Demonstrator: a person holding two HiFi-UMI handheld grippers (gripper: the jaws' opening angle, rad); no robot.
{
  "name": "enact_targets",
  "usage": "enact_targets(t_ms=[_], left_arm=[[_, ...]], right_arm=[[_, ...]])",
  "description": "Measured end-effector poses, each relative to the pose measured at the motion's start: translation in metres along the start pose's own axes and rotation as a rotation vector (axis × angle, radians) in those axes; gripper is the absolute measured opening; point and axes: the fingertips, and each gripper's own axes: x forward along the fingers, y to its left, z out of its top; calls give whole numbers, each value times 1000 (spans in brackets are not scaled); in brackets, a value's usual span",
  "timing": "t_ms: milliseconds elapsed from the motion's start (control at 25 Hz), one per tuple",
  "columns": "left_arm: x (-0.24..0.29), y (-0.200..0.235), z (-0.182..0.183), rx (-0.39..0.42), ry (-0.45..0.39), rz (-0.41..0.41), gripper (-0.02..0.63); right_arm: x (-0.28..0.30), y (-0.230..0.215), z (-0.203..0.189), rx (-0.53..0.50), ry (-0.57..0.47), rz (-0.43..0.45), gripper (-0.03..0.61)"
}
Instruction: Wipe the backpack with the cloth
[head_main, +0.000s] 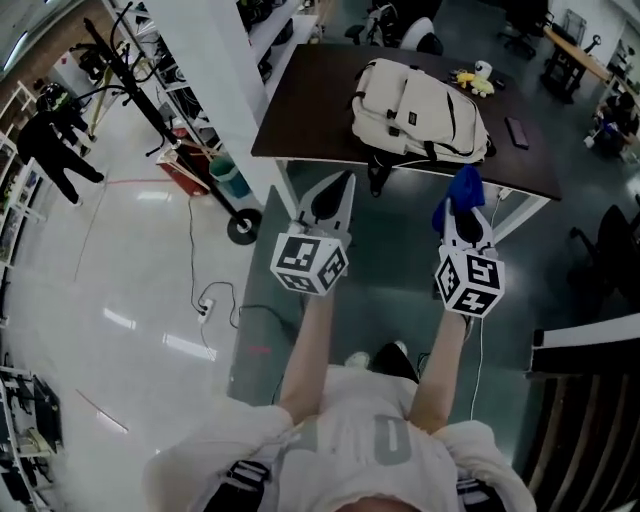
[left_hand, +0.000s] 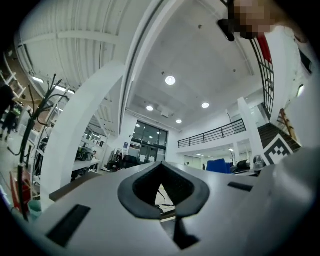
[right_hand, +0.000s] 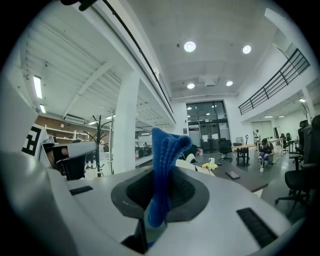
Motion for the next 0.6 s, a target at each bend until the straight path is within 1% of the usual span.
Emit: enact_targets(t_ms=[120, 200, 280, 360, 440, 600], left_arm=[[-31, -12, 18, -2, -38, 17, 5], [-46, -26, 22, 1, -45, 12, 5], [-63, -40, 18, 4, -38, 20, 5], [-76, -52, 14, -11, -38, 30, 5], [-83, -68, 13, -23, -28, 13, 5], [-101, -95, 16, -8, -13, -14, 5]], right_arm=[[-27, 6, 8, -23, -32, -8, 43], [-45, 6, 12, -56, -33, -21, 43], [-68, 9, 9, -72, -33, -14, 43], [-90, 12, 3, -70, -29, 0, 43], [-109, 12, 0, -68, -23, 2, 43], [-133, 14, 3, -91, -13, -8, 43]])
